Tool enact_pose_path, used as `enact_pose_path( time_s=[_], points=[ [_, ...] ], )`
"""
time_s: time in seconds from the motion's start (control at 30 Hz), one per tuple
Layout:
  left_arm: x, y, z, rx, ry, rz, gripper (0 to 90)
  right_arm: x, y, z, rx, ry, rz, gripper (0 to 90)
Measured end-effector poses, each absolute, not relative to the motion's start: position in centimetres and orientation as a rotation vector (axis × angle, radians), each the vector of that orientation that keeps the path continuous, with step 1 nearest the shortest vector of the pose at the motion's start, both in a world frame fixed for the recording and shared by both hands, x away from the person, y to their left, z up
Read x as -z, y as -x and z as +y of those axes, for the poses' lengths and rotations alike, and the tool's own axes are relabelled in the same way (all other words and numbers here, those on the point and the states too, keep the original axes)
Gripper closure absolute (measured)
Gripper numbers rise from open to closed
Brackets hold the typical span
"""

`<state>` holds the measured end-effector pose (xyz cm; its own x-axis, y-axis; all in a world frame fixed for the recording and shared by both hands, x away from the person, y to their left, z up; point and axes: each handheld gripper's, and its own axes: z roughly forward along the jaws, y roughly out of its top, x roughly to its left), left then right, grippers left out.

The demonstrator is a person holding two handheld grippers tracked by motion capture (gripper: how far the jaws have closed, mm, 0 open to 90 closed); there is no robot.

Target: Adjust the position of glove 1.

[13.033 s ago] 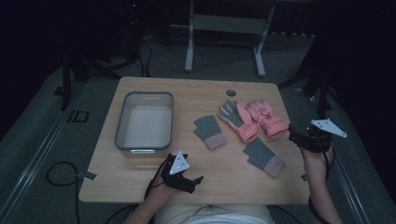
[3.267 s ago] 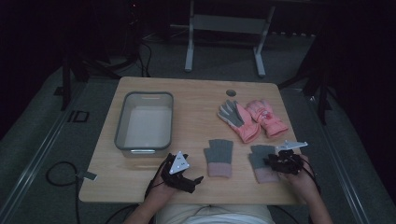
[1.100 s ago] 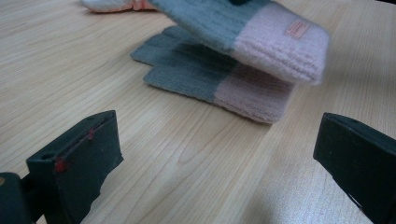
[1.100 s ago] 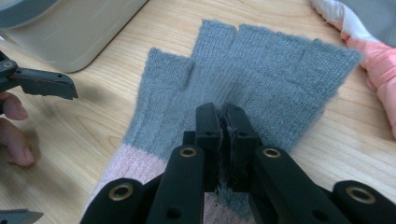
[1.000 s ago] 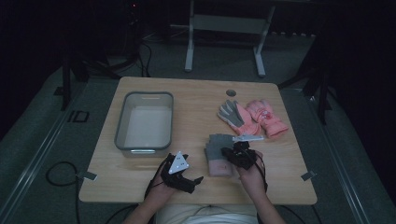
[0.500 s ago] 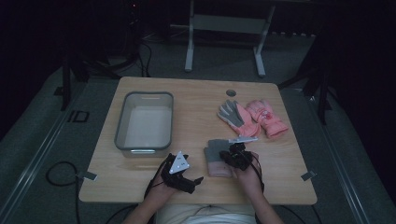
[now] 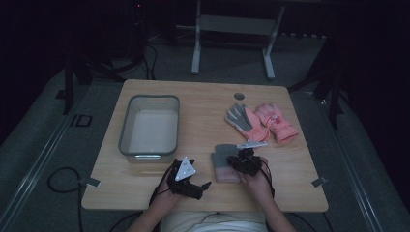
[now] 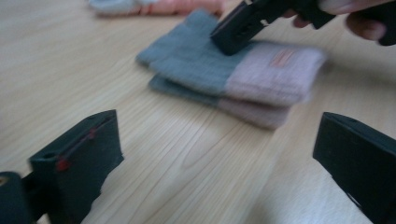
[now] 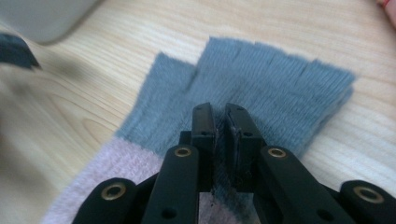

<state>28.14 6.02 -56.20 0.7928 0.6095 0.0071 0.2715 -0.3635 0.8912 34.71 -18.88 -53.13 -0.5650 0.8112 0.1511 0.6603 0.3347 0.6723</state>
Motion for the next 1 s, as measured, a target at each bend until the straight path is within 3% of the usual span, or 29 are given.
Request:
enact_pose_path(
  time_s=[0.1,0.47,0.83,1.0],
  points=[
    [55.9,-28.0,5.3,-0.476,-2.002,0.637,3.4,52.3,-34.7,-19.4,-1.076,-1.328,2.371,82.3],
    [53.8,-27.8,4.0,-0.416,-2.036,0.621,4.7,49.1,-36.6,-22.1,-1.111,-1.245,2.323,74.3],
    [53.5,-27.7,3.4,-0.372,-2.053,0.546,4.8,50.4,-36.1,-21.8,-1.116,-1.236,2.370,69.0],
    [53.5,-27.8,2.7,-0.359,-2.091,0.444,10.5,50.9,-36.9,-22.4,-1.094,-1.275,2.345,62.8]
  ],
)
